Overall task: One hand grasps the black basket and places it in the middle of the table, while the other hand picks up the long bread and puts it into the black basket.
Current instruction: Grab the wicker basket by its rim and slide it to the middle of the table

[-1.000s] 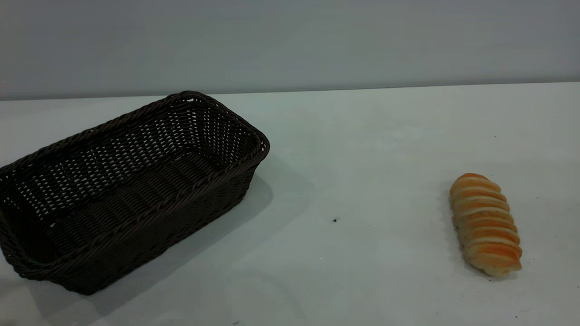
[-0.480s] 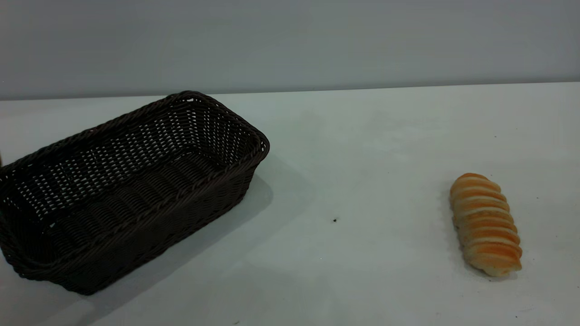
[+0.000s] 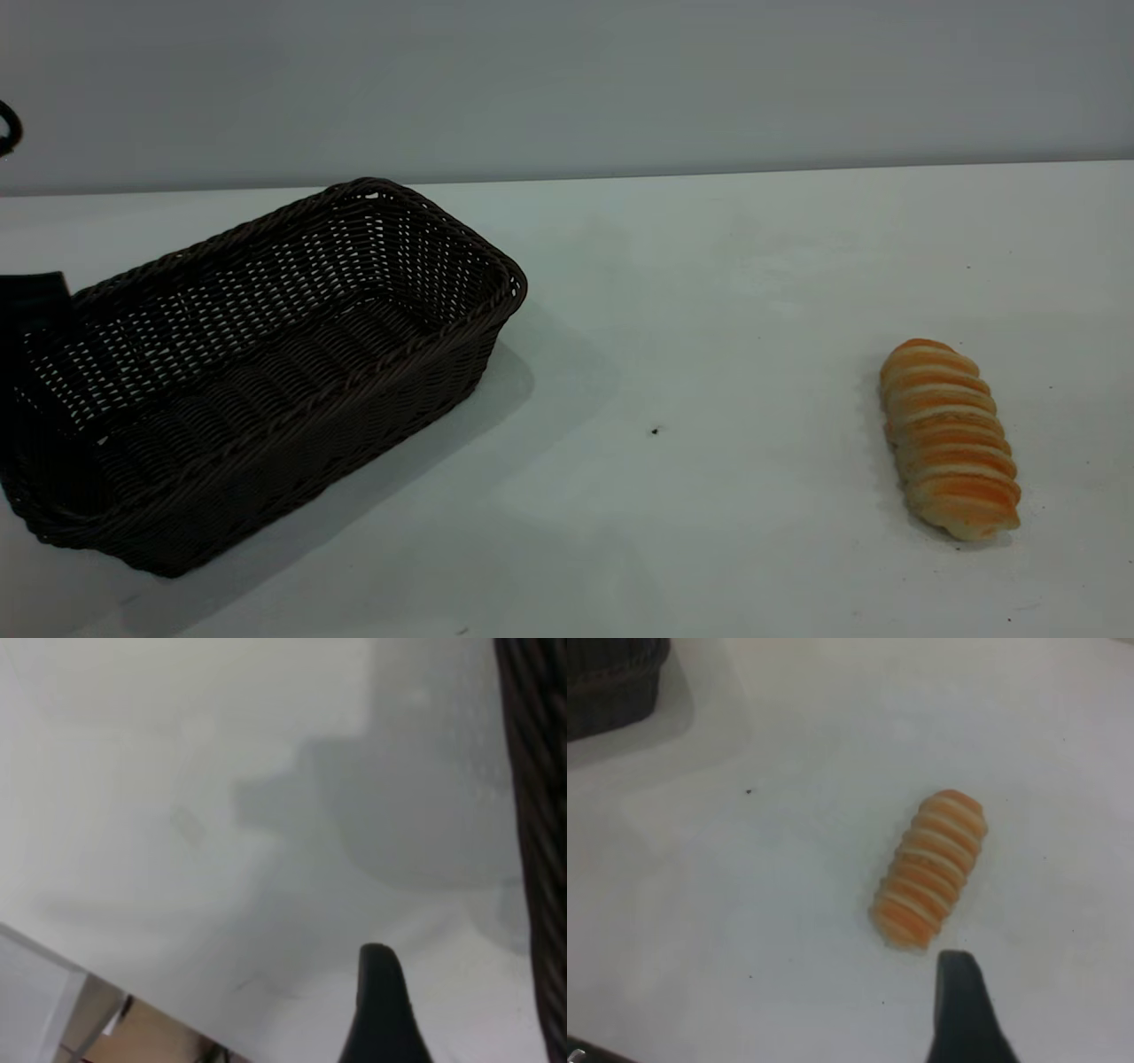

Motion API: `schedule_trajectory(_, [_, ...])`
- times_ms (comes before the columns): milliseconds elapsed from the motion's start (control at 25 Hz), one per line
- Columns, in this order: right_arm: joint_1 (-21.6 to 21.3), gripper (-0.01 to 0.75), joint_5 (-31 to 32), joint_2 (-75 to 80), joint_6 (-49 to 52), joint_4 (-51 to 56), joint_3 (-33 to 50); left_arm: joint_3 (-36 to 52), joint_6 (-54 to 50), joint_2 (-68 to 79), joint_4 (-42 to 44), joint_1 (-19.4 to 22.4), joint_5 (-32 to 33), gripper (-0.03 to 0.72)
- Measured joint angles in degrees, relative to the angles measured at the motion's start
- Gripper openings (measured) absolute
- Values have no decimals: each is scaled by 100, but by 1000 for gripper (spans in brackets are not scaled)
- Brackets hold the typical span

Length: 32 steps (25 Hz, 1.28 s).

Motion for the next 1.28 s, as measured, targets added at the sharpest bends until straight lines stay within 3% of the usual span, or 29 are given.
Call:
schedule_trajectory(640, [0, 439, -11, 0, 0, 0, 0, -58, -143, 974, -83, 0, -1297, 580])
schedule_trajectory(800, [0, 439, -16, 0, 0, 0, 0, -58, -150, 1159, -77, 0, -1353, 478])
schedule_trajectory(960, [0, 439, -16, 0, 0, 0, 0, -58, -249, 1219, -87, 29, -1523, 256])
schedule_trajectory(1120, [0, 439, -16, 0, 0, 0, 0, -181, -123, 1219, -104, 36, -1771, 215])
schedule_trajectory(1280, [0, 439, -16, 0, 0, 0, 0, -487, 363, 1237, -179, -69, -1595, 202])
